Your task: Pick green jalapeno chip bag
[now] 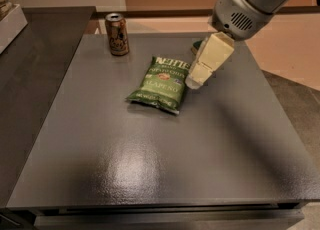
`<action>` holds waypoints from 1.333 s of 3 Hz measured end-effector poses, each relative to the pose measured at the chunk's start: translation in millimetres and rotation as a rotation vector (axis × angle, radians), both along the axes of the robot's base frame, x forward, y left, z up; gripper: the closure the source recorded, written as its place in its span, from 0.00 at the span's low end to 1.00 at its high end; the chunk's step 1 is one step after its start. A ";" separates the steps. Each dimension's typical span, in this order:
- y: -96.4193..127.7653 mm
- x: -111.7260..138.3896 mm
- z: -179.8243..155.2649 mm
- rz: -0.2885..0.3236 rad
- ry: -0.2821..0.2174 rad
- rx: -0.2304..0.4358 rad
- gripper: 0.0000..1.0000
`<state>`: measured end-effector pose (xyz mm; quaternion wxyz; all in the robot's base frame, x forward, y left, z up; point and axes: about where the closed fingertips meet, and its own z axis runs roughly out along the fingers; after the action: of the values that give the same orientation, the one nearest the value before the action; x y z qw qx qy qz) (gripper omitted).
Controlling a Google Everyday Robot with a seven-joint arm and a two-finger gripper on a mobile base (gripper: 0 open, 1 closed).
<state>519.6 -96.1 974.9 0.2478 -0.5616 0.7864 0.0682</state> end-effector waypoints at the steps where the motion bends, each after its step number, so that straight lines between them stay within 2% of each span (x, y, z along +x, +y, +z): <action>1: 13.6 14.9 -14.7 -0.029 0.025 0.003 0.00; 2: 21.8 29.8 -29.1 -0.055 0.048 0.010 0.00; 4: 47.3 50.2 -53.4 -0.031 0.083 0.003 0.00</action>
Offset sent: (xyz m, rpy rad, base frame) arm 0.0508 0.0297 -0.0493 0.0219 0.0819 -0.0922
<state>569.8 -48.9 921.6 0.2169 -0.5457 0.8046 0.0888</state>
